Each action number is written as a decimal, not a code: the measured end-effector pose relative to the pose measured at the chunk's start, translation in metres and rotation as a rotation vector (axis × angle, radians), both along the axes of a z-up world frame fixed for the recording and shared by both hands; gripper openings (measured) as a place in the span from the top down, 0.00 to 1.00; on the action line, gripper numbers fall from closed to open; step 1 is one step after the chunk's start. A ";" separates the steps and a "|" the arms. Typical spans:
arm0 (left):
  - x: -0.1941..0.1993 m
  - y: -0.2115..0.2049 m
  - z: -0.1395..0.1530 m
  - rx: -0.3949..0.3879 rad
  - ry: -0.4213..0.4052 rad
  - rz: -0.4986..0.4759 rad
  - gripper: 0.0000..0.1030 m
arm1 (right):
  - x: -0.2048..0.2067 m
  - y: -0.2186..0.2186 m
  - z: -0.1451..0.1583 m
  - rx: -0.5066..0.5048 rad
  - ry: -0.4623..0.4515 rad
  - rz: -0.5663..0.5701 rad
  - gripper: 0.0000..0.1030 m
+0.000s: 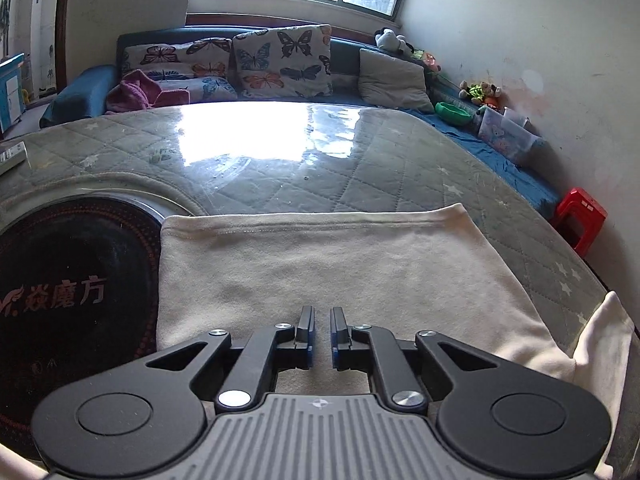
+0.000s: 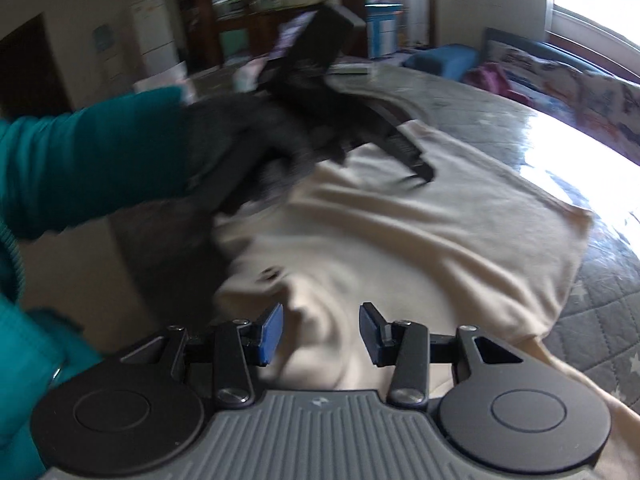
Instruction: Fold clothes
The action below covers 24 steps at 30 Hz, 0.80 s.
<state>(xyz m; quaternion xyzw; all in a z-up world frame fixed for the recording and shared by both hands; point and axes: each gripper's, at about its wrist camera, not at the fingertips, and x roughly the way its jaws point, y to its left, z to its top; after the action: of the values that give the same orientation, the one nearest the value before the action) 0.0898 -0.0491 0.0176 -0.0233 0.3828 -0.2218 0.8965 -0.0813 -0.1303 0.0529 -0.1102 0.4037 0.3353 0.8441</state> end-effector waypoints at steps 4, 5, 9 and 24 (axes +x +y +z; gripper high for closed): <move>0.003 0.005 0.000 -0.041 0.024 0.019 0.91 | -0.005 0.017 -0.011 -0.056 -0.043 0.025 0.60; 0.003 0.007 0.000 -0.049 0.030 0.021 0.91 | -0.004 0.020 -0.014 -0.057 -0.047 0.026 0.60; 0.005 0.008 0.000 -0.059 0.041 0.028 0.91 | 0.000 0.027 -0.019 -0.060 -0.057 0.030 0.78; 0.003 0.008 -0.001 -0.048 0.015 0.027 0.91 | -0.014 0.020 -0.012 -0.074 -0.043 0.083 0.93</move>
<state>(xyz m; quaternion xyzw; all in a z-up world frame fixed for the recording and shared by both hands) 0.0932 -0.0409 0.0164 -0.0516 0.3838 -0.2187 0.8956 -0.0958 -0.1106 0.0405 -0.1653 0.3926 0.3522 0.8333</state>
